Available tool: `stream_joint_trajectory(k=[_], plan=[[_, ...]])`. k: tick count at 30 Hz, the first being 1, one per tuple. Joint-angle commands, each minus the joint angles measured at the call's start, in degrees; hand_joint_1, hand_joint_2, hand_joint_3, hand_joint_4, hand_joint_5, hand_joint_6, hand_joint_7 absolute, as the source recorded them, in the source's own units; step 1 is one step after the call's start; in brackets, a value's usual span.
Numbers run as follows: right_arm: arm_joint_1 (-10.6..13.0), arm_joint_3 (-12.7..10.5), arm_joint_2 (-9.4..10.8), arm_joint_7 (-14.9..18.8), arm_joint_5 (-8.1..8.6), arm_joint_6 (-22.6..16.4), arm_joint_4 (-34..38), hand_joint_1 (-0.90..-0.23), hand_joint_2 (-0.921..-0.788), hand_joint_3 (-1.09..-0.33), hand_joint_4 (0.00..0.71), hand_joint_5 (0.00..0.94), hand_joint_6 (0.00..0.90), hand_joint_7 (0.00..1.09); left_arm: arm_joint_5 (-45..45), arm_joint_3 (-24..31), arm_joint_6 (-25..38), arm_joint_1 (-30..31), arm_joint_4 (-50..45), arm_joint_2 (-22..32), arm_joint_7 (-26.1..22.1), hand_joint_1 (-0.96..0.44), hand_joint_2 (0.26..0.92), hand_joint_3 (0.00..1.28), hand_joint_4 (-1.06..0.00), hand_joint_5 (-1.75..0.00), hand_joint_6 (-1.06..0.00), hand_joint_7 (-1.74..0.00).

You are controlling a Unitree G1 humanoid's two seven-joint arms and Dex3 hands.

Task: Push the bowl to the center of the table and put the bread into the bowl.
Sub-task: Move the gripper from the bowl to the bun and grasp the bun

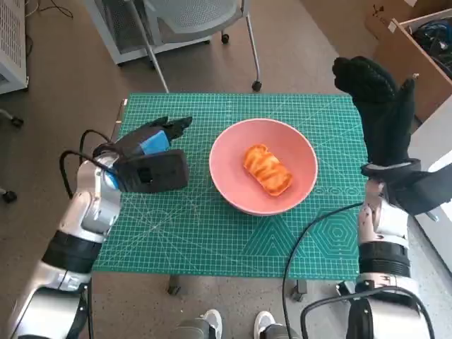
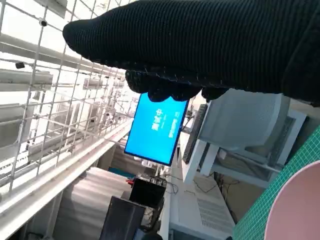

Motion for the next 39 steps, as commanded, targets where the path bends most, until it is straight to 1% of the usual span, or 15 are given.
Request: stream_joint_trajectory(k=[1, 9, 15, 26, 27, 30, 31, 32, 33, 34, 35, 36, 37, 38, 39], plan=[[1.0, 0.0, -0.2, 0.2, 0.23, 0.3, 0.2, -0.638, -0.921, -0.824, 0.169, 0.0, 0.048, 0.43, 1.3, -1.4, 1.3, -1.9, 3.2, -0.2, -1.4, -0.33, 0.772, 0.0, 0.0, 0.0, -0.15, -0.02], [1.1, -0.1, -0.1, -0.4, 0.03, 0.3, 0.1, -0.635, -0.921, -0.827, 0.168, 0.0, 0.04, 0.43, 3.1, -3.6, 0.7, -4.5, 11.6, -1.2, 0.6, -0.36, 0.767, 0.0, 0.0, 0.0, -0.14, -0.02], [1.0, -0.1, 0.1, -0.4, 0.15, 0.5, 0.1, -0.65, -0.921, -0.824, 0.168, 0.0, 0.039, 0.44, 4.0, -4.6, 0.2, -6.3, 17.9, -2.6, 3.8, -0.35, 0.765, 0.0, 0.0, 0.0, -0.14, -0.01], [1.1, 0.1, 0.3, -0.6, 0.06, 0.7, -0.2, -0.646, -0.921, -0.822, 0.168, 0.0, 0.036, 0.44, 5.9, -7.1, -0.3, -9.9, 30.5, -6.3, 9.5, -0.2, 0.753, 0.0, 0.0, 0.0, -0.17, -0.02], [1.2, 0.1, 0.3, -0.5, 0.08, 0.6, -0.2, -0.645, -0.921, -0.822, 0.168, 0.0, 0.036, 0.44, 6.3, -7.8, -0.3, -10.2, 31.9, -6.8, 10.3, -0.18, 0.757, 0.0, -0.01, 0.0, -0.19, -0.03], [1.4, 0.1, 0.3, -0.4, 0.05, 0.6, -0.3, -0.643, -0.921, -0.821, 0.168, 0.0, 0.036, 0.44, 6.9, -8.8, -0.6, -11.0, 34.8, -7.8, 11.7, -0.08, 0.783, 0.01, -0.12, -0.02, -0.28, -0.04], [1.4, 0.1, 0.3, -0.4, 0.03, 0.6, -0.3, -0.643, -0.921, -0.821, 0.168, 0.0, 0.036, 0.44, 7.1, -9.0, -0.8, -11.2, 35.6, -8.0, 12.0, -0.04, 0.8, 0.02, -0.26, -0.06, -0.34, -0.05], [1.4, 0.2, 0.3, -0.5, -0.02, 0.6, -0.4, -0.643, -0.921, -0.821, 0.168, 0.0, 0.036, 0.44, 7.3, -9.3, -1.0, -11.5, 36.6, -8.2, 12.5, -0.03, 0.806, 0.02, -0.32, -0.07, -0.36, -0.05], [1.4, 0.2, 0.3, -0.5, -0.06, 0.6, -0.5, -0.642, -0.921, -0.821, 0.168, 0.0, 0.036, 0.44, 7.4, -9.5, -1.3, -11.7, 37.4, -8.4, 12.9, 0.0, 0.824, 0.02, -0.49, -0.19, -0.44, -0.05], [1.5, 0.2, 0.3, -0.6, -0.08, 0.6, -0.6, -0.641, -0.921, -0.821, 0.168, 0.0, 0.035, 0.44, 7.7, -9.8, -1.6, -11.9, 38.2, -8.4, 13.4, 0.02, 0.838, 0.02, -0.58, -0.31, -0.49, -0.04], [1.5, 0.2, 0.3, -0.5, -0.05, 0.7, -0.7, -0.641, -0.921, -0.821, 0.168, 0.0, 0.035, 0.45, 8.1, -10.3, -2.0, -12.1, 38.7, -8.4, 13.9, 0.09, 0.846, 0.03, -0.61, -0.49, -0.53, -0.04], [1.6, 0.2, 0.3, -0.5, -0.03, 0.7, -0.7, -0.638, -0.921, -0.822, 0.168, 0.0, 0.035, 0.45, 8.4, -10.7, -2.3, -12.3, 39.1, -8.3, 14.3, 0.19, 0.863, 0.06, -0.65, -0.75, -0.65, -0.1], [1.6, 0.2, 0.3, -0.5, -0.02, 0.7, -0.7, -0.636, -0.921, -0.822, 0.168, 0.0, 0.035, 0.45, 8.5, -10.9, -2.6, -12.5, 39.4, -8.3, 14.7, 0.26, 0.884, 0.05, -0.67, -0.91, -0.71, -0.16], [1.6, 0.2, 0.3, -0.5, -0.03, 0.7, -0.8, -0.636, -0.921, -0.823, 0.168, 0.0, 0.035, 0.45, 8.7, -11.2, -3.1, -12.6, 39.5, -8.1, 15.2, 0.28, 0.891, 0.05, -0.68, -0.97, -0.73, -0.19], [1.6, 0.2, 0.3, -0.5, -0.02, 0.8, -0.8, -0.634, -0.921, -0.823, 0.168, 0.0, 0.034, 0.45, 8.9, -11.4, -3.8, -12.7, 39.5, -7.9, 15.9, 0.18, 0.902, 0.06, -0.68, -1.1, -0.7, -0.47]])
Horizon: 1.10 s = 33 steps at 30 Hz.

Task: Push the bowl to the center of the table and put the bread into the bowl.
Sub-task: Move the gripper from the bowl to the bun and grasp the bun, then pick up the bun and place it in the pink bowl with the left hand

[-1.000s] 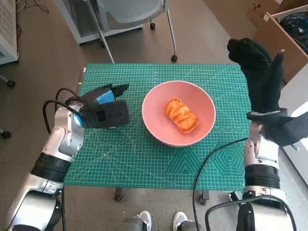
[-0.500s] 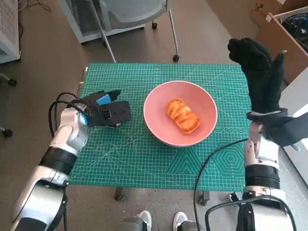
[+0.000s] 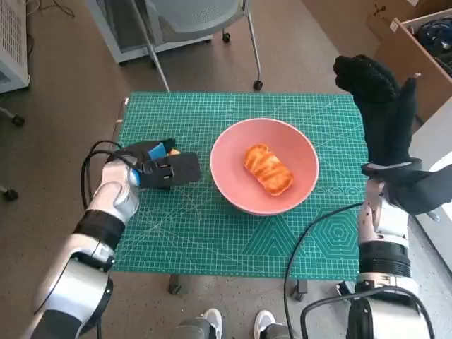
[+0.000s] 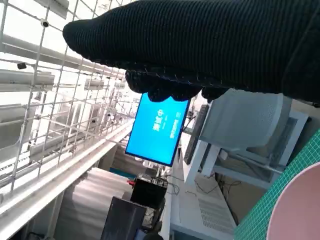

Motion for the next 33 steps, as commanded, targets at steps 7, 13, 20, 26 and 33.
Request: stream_joint_trajectory(k=[7, 13, 20, 26, 33], plan=[[1.3, 0.2, 0.2, 0.1, 0.08, 0.6, 0.7, -0.632, -0.921, -0.827, 0.168, 0.0, 0.033, 0.45, 1.6, -1.2, -5.5, 0.1, -0.5, 1.7, 4.2, 0.02, 0.919, 0.11, -0.56, -1.31, -0.66, -1.07], [1.0, 0.3, 0.3, 0.0, -0.05, 0.4, 1.1, -0.633, -0.921, -0.831, 0.167, 0.0, 0.032, 0.45, 0.2, 0.4, -9.1, 1.0, -2.1, 2.6, 6.5, 0.0, 0.92, 0.12, -0.56, -1.28, -0.63, -1.18], [0.9, 0.4, 0.5, 0.2, -0.1, 0.0, 1.5, -0.631, -0.921, -0.832, 0.165, 0.0, 0.028, 0.45, -0.7, 2.2, -11.2, 1.9, -5.5, 3.8, 8.2, 0.0, 0.92, 0.12, -0.61, -1.33, -0.6, -1.12], [0.9, 0.4, 0.4, 0.4, 0.01, -0.3, 1.6, -0.625, -0.921, -0.839, 0.162, 0.0, 0.023, 0.45, -0.9, 3.9, -10.6, 2.6, -12.2, 5.7, 7.9, 0.0, 0.92, 0.1, -0.64, -1.25, -0.61, -1.16], [0.7, 0.3, 0.4, 0.5, 0.12, -0.5, 2.1, -0.628, -0.921, -0.843, 0.158, 0.0, 0.016, 0.45, -2.3, 8.3, -6.2, 5.3, -28.5, 7.3, 4.5, 0.0, 0.921, 0.15, -0.57, -1.26, -0.56, -1.27]])
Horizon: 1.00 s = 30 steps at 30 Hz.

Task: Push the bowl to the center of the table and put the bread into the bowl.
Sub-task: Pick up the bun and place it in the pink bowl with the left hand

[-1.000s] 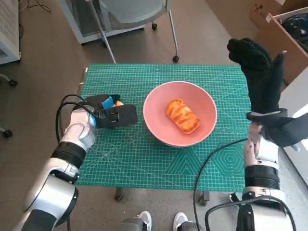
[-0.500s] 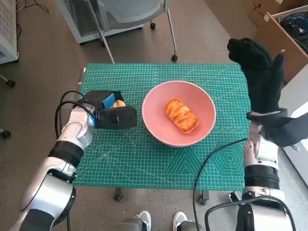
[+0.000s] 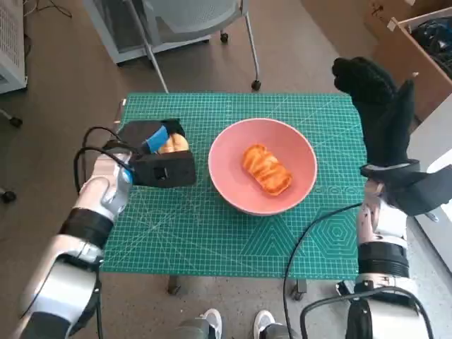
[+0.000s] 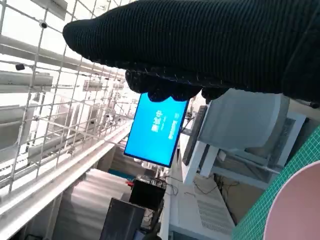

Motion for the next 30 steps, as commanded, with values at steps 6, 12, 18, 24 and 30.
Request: stream_joint_trajectory(k=[6, 12, 18, 24, 30], plan=[[0.3, 0.2, 0.4, 0.2, 0.05, -0.4, 1.8, -0.635, -0.921, -0.842, 0.158, 0.0, 0.015, 0.45, -2.3, 6.6, 5.1, 4.4, -24.3, 0.4, -3.4, 0.0, 0.918, 0.06, -0.73, -1.16, -0.61, -1.15], [0.0, 0.3, 0.7, -0.5, -0.27, -0.3, 1.9, -0.642, -0.921, -0.838, 0.158, 0.001, 0.02, 0.46, -3.7, 7.4, 4.8, 5.7, -31.5, -2.6, -3.5, 0.0, 0.919, 0.04, -0.75, -1.11, -0.63, -1.15], [-0.1, 0.3, 0.7, -0.8, -0.36, -0.3, 2.1, -0.643, -0.921, -0.835, 0.164, 0.004, 0.027, 0.46, -4.8, 6.1, 2.3, 5.8, -32.1, -6.6, -3.1, 0.0, 0.92, 0.03, -0.76, -1.08, -0.63, -1.17], [-0.1, 0.3, 0.8, -0.8, -0.36, -0.3, 1.9, -0.633, -0.921, -0.836, 0.165, 0.004, 0.026, 0.46, -4.2, 3.4, 0.5, 4.5, -29.3, -10.2, -3.3, 0.0, 0.92, 0.03, -0.77, -1.06, -0.62, -1.19], [0.7, 0.5, 0.9, -1.0, -0.49, -0.2, 0.8, -0.63, -0.921, -0.839, 0.165, 0.003, 0.026, 0.45, -4.1, 1.8, -1.4, 3.0, -24.8, -12.7, -3.3, 0.0, 0.92, 0.05, -0.76, -1.1, -0.6, -1.18]])
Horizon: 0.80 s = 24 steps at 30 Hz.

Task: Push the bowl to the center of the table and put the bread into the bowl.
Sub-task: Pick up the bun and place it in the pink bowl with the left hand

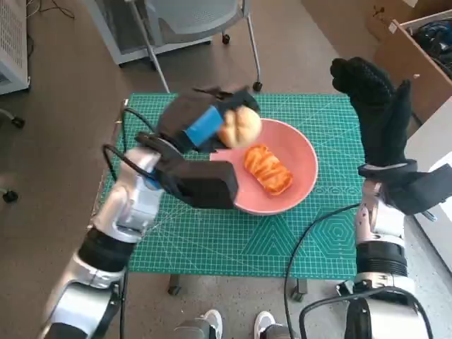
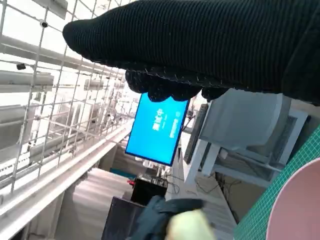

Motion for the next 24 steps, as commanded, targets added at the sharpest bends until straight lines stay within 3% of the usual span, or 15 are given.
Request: stream_joint_trajectory(k=[1, 9, 11, 12, 13, 14, 18, 24], plan=[[1.4, 0.3, 0.4, -0.5, -0.23, 0.4, -0.5, -0.63, -0.921, -0.839, 0.165, 0.003, 0.027, 0.45, 0.2, -1.1, -1.2, -2.1, 3.7, -1.7, -0.2, 0.0, 0.921, 0.05, -0.76, -1.1, -0.59, -1.19], [2.6, 0.3, 0.0, -1.0, -0.21, 1.2, -3.0, -0.629, -0.921, -0.844, 0.164, 0.002, 0.025, 0.45, 0.0, -1.9, -2.1, -3.7, 9.5, -3.7, -0.3, 0.0, 0.92, 0.11, -0.69, -1.18, -0.52, -1.25], [2.8, 0.2, -0.1, -1.1, -0.09, 1.5, -3.6, -0.632, -0.921, -0.845, 0.164, 0.002, 0.025, 0.46, 0.2, -2.3, -2.4, -3.9, 10.8, -3.9, -0.4, 0.0, 0.921, 0.22, -0.52, -1.3, -0.44, -1.39], [2.9, 0.1, -0.1, -1.1, -0.04, 1.6, -3.8, -0.633, -0.921, -0.845, 0.163, 0.002, 0.025, 0.46, 0.2, -2.4, -2.6, -4.0, 11.4, -3.9, -0.4, -0.07, 0.921, 0.24, -0.45, -1.2, -0.43, -1.42], [2.9, 0.0, -0.2, -1.2, 0.03, 1.8, -3.9, -0.634, -0.921, -0.846, 0.163, 0.001, 0.025, 0.46, 0.4, -2.6, -2.8, -4.0, 12.1, -3.9, -0.4, -0.17, 0.921, 0.27, -0.39, -0.98, -0.42, -1.45], [3.0, 0.0, -0.2, -1.2, 0.08, 1.9, -4.0, -0.634, -0.921, -0.846, 0.161, 0.001, 0.026, 0.46, 0.5, -2.7, -2.9, -4.1, 12.6, -3.9, -0.4, -0.2, 0.897, 0.23, -0.34, -0.74, -0.33, -1.21], [3.2, -0.1, -0.3, -1.6, -0.08, 2.2, -4.4, -0.635, -0.921, -0.846, 0.159, 0.001, 0.027, 0.46, 1.3, -3.4, -3.4, -4.2, 14.0, -3.7, 0.1, -0.32, 0.909, 0.09, -0.28, -0.21, -0.2, -0.69], [3.3, 0.1, -0.2, -2.5, -0.66, 2.2, -4.8, -0.641, -0.921, -0.844, 0.164, 0.003, 0.024, 0.47, 2.6, -4.0, -4.5, -4.1, 14.6, -2.7, 0.8, -0.51, 0.92, 0.07, -0.09, -0.02, -0.05, -0.47]])
